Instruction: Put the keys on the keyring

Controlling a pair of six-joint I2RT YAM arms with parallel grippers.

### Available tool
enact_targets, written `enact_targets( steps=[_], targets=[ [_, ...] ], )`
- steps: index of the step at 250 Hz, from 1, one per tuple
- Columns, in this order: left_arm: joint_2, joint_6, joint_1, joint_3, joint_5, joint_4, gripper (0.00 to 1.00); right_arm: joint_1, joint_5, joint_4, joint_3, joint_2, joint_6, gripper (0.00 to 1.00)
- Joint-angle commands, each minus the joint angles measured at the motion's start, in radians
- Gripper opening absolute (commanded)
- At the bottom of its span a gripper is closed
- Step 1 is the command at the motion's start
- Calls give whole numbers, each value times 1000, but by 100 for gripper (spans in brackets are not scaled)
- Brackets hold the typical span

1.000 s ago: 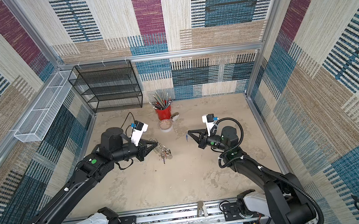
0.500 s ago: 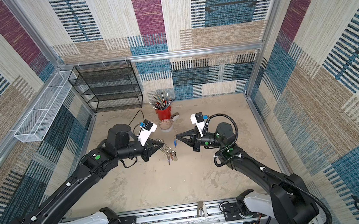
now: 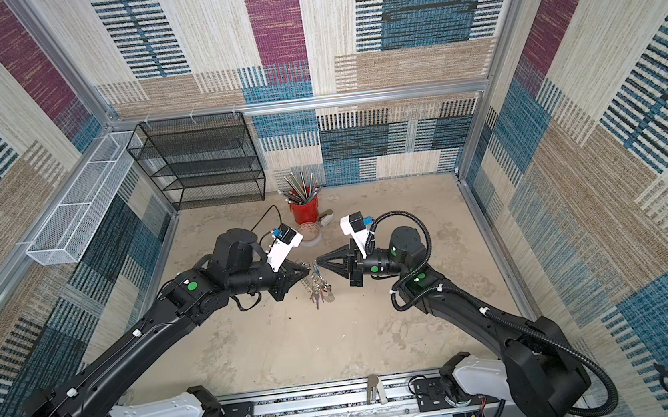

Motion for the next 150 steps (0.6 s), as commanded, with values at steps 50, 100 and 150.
enact_targets(
  steps=[50,100,150],
  targets=[
    [2,8,-3,-5,18,27,0,33,27,-28,29,33,-37,0],
    [3,15,-3,-11,24,29,0,44,48,-40,43,53,-40,0],
    [-2,13,-3,-22,35,40,0,47,95,-61,47,54,-50,0]
  ],
)
